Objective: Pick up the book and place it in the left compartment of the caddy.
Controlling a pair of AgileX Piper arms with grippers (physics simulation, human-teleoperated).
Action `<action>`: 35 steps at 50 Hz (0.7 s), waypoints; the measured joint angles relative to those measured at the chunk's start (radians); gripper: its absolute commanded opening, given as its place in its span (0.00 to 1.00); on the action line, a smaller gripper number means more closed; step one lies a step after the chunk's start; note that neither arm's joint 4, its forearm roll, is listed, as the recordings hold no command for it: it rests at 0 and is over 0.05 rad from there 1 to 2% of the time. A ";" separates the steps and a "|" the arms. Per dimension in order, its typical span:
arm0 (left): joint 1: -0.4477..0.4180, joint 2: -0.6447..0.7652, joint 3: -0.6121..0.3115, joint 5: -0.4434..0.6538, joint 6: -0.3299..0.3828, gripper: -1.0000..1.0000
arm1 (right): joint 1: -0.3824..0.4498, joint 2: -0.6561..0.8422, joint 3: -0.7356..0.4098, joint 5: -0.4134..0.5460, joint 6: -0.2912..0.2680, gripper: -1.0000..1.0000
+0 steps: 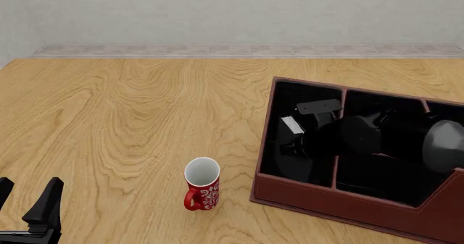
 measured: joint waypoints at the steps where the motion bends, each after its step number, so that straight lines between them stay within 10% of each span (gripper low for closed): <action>1: 0.000 0.000 0.000 0.000 0.000 1.00 | 0.001 0.000 0.000 0.000 0.001 0.00; 10: 0.000 0.000 0.000 0.000 0.000 1.00 | 0.006 -0.001 0.002 -0.002 0.013 0.00; 11: 0.000 0.000 0.000 0.000 0.000 1.00 | 0.006 -0.001 0.002 -0.003 0.014 1.00; 35: 0.000 0.000 0.000 0.000 0.000 1.00 | 0.052 0.016 -0.002 -0.004 0.050 1.00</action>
